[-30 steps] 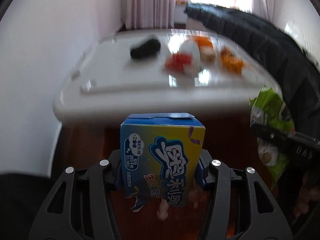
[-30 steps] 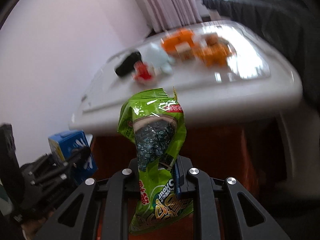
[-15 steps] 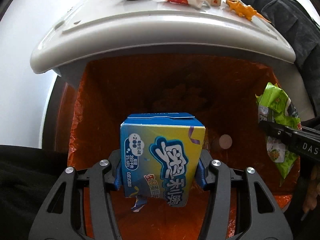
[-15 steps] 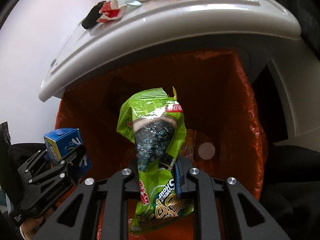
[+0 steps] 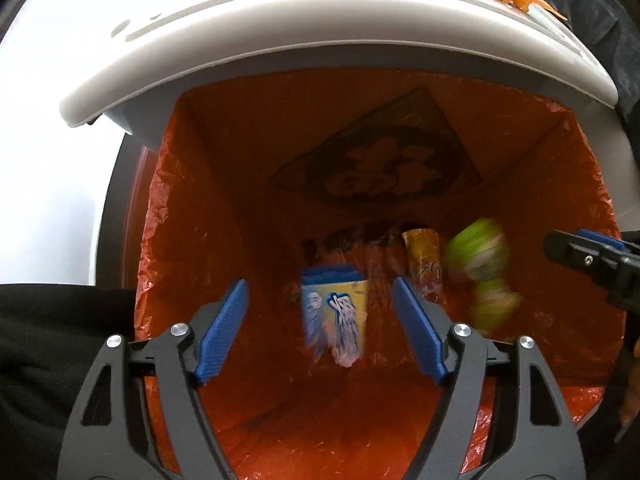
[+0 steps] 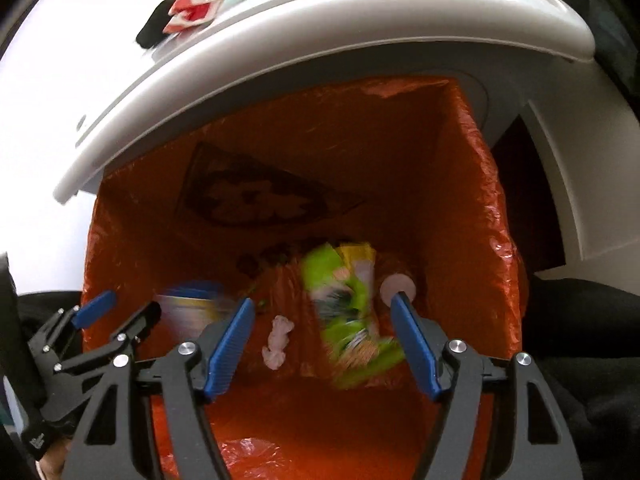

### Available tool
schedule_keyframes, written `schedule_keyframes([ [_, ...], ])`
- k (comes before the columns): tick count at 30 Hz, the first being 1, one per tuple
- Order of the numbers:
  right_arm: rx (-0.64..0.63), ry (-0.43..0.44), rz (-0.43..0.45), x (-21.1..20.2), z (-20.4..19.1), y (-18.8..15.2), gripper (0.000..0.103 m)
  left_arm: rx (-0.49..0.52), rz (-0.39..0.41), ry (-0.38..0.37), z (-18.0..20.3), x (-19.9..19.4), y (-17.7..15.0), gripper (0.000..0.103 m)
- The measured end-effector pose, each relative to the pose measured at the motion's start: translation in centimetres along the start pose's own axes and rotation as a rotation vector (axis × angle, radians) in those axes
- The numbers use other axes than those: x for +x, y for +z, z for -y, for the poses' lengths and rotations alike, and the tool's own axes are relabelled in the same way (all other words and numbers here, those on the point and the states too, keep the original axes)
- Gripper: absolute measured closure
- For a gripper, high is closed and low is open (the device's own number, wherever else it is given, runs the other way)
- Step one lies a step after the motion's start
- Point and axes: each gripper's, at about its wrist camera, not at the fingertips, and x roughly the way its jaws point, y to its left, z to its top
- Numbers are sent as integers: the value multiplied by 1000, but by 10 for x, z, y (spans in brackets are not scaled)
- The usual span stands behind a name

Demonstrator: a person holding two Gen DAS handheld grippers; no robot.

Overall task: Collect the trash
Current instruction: 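Carry both items over the bin and open both tools, then raise both tools back toward the lid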

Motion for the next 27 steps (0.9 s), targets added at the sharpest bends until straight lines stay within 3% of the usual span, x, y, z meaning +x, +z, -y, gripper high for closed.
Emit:
schedule_keyframes([
  [13, -22, 51, 80, -33, 1, 16, 33, -39, 44, -36, -12, -8, -4, 30],
  [18, -196, 67, 159, -77, -14, 63, 32, -24, 117, -49, -7, -22, -4, 30],
  [23, -407, 4, 256, -112, -17, 129, 29, 21, 200, -48, 2, -37, -1, 30],
  [27, -576, -54, 313, -114, -11, 177, 27, 63, 251, -48, 12, -40, -1, 30],
])
